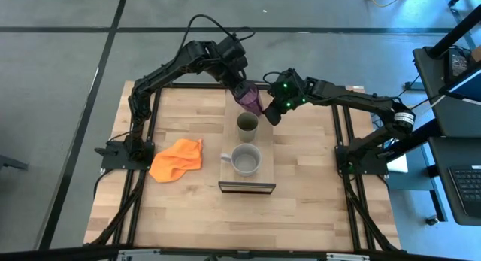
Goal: Stack small to large cups/mugs on shelf
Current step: Put the purple cup on the shelf, then return to Home Position
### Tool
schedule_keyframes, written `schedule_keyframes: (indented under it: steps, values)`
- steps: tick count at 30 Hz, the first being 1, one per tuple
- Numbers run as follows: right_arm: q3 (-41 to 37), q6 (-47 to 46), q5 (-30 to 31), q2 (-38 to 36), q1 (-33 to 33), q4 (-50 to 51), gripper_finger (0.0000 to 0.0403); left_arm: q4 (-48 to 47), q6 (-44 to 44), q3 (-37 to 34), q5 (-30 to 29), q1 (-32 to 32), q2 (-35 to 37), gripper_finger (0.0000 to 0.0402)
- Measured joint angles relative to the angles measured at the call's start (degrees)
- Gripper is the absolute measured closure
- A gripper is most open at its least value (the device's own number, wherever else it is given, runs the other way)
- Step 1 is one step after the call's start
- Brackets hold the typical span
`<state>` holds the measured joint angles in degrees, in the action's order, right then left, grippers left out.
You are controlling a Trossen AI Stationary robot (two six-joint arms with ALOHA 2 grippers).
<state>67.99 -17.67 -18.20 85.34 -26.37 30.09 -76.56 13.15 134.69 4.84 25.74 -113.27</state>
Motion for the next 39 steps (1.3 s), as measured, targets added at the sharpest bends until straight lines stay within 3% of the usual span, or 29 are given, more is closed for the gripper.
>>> schedule_keyframes:
  steps: [12, 24, 39]
  values:
    - [0.0, 0.94, -0.04, 0.14, -0.02, 0.0, 0.0398, 0.1, 0.84, 0.0, 0.49, 0.0, 0.02, 0.0387]
    - [0.0, 1.18, -0.04, 0.14, -0.04, -0.2, 0.0398, 0.29, 1.52, 0.0, 1.03, -0.02, 0.07, 0.0327]
    - [0.0, 1.19, -0.02, 0.14, -0.02, 0.6, 0.0398, -0.03, 1.48, 0.26, 0.49, -0.02, 1.63, 0.0324]
